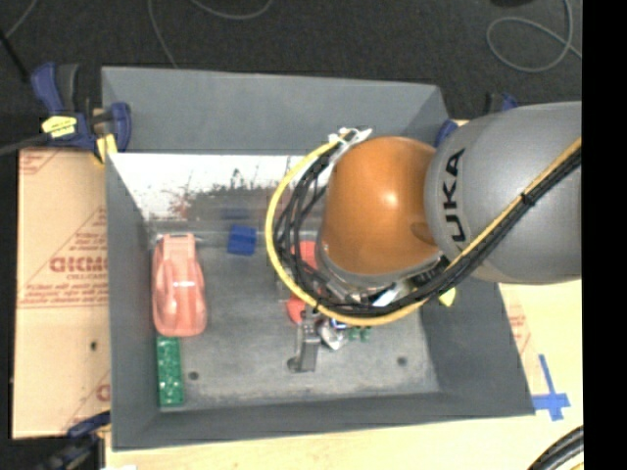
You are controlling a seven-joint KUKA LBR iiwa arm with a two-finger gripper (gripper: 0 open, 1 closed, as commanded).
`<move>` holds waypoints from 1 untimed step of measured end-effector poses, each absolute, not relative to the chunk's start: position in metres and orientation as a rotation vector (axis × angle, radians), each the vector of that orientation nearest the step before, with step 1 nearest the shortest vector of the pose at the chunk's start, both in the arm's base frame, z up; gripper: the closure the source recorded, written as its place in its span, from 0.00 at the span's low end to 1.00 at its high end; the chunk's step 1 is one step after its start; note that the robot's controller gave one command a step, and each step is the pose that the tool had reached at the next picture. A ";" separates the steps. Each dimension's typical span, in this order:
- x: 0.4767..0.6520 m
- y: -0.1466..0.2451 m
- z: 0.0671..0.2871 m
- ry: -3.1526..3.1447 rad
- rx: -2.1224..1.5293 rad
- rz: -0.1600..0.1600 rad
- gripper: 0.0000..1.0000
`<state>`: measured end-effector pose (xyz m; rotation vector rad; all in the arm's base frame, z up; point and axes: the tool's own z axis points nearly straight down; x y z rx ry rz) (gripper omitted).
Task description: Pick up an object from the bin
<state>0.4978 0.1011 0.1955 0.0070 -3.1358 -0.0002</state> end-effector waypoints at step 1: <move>0.499 0.101 0.200 -3.144 0.001 -0.002 0.00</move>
Offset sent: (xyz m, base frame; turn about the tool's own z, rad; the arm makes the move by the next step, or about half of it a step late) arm 0.0674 -0.0993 -0.0355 -0.3252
